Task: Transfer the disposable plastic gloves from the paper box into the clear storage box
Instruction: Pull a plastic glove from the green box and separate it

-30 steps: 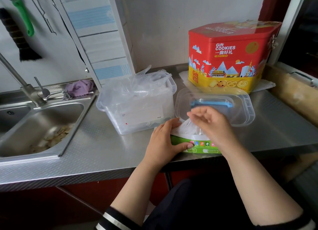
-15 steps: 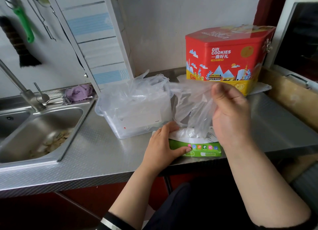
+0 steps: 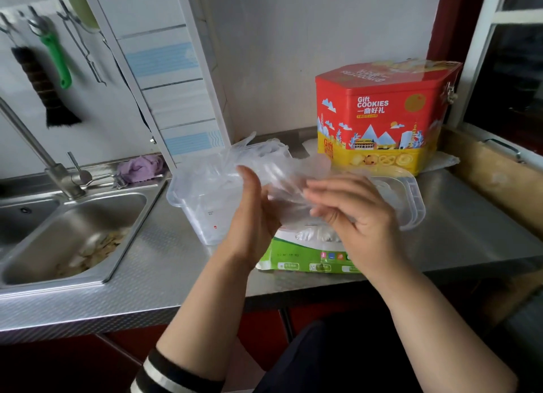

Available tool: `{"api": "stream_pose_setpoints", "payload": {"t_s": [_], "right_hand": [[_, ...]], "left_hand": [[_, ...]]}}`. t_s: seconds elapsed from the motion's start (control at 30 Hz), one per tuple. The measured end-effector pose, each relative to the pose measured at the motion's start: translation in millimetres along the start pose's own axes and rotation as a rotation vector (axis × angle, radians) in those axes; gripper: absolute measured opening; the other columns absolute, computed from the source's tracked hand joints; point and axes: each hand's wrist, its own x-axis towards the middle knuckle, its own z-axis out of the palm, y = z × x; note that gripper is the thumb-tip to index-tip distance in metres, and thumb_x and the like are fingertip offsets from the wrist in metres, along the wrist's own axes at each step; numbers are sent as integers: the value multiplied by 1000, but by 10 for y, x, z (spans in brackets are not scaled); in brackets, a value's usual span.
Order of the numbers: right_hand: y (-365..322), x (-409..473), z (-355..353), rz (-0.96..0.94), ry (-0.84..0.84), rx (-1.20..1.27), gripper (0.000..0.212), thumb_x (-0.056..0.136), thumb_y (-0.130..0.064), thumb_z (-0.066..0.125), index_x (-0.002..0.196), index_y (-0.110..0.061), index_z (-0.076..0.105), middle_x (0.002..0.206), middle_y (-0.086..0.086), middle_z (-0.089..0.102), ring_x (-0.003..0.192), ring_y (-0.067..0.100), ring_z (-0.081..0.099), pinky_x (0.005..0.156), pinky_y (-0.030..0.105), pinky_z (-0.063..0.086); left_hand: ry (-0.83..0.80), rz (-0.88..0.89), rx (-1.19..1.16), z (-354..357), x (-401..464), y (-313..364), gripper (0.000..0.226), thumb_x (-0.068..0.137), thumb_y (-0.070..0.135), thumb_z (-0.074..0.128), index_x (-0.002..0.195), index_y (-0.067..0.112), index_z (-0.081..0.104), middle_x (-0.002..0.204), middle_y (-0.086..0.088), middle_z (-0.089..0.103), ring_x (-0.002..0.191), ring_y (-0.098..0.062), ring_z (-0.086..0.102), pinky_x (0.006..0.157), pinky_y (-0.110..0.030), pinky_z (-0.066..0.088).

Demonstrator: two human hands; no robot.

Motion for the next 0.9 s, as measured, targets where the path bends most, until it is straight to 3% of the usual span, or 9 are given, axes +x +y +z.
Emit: {"api": "stream_pose_setpoints", "payload": {"t_s": [0.07,0.17,0.3,0.4,0.47,0.6,0.73,0.8,0.9], "right_hand": [[44,-75,39,-47,-42,-119,27,87,-18,66,109,-3,71,115,6,68,108,27,60,92,45,48],[98,-173,96,-73,-69,-329,38,90,-34,61,122,-13,65,132,1,58,125,26,50,100,52,41],[99,-183,193,-39,-138,-492,63,87,-54,53,142,-26,39,150,0,37,143,25,28,114,53,25],[107,65,303,-15,-188,-502,73,89,-65,41,147,-23,27,156,2,28,146,25,19,118,51,13],[124,301,428,30,-285,-532,79,88,-70,32,150,-23,21,159,1,23,148,26,14,117,52,9],[237,728,788,235,-713,-618,75,88,-71,15,153,-34,7,162,-7,5,149,21,-3,117,56,-4],[387,993,1008,485,-948,-578,59,98,-60,17,150,-33,25,160,-2,22,147,24,13,116,58,-5],[406,1043,1038,569,-1038,-589,63,98,-62,13,142,-28,42,154,5,35,145,28,21,115,58,-5],[426,1067,1044,598,-1053,-599,66,99,-60,9,128,-22,55,142,12,49,142,30,26,115,58,-7]], "left_hand": [[-12,9,79,49,33,107,64,81,62,50,101,5,70,95,-9,73,91,-20,69,86,-30,54],[73,173,368,173,127,208,18,97,15,54,95,7,70,81,-4,72,69,-13,65,66,-22,54],[82,329,579,190,267,457,19,101,13,47,95,20,64,82,8,72,54,-13,64,42,-20,43],[252,407,577,-34,436,660,17,102,14,47,91,20,60,77,7,72,38,-9,57,32,-15,29],[412,405,557,-292,580,735,15,102,16,48,91,18,59,78,-1,70,33,-8,50,34,-15,32],[704,197,779,-908,832,756,7,97,23,52,104,20,53,81,-5,72,40,-14,57,61,-40,54],[805,-74,1225,-1293,878,687,45,92,26,54,133,22,35,98,-10,72,83,-30,69,78,-38,53],[783,-151,1465,-1353,859,649,54,92,25,56,140,21,31,112,-11,67,100,-35,63,74,-36,45],[730,-199,1676,-1352,809,595,53,93,19,55,141,19,32,112,-13,64,100,-35,60,66,-36,38]]}}
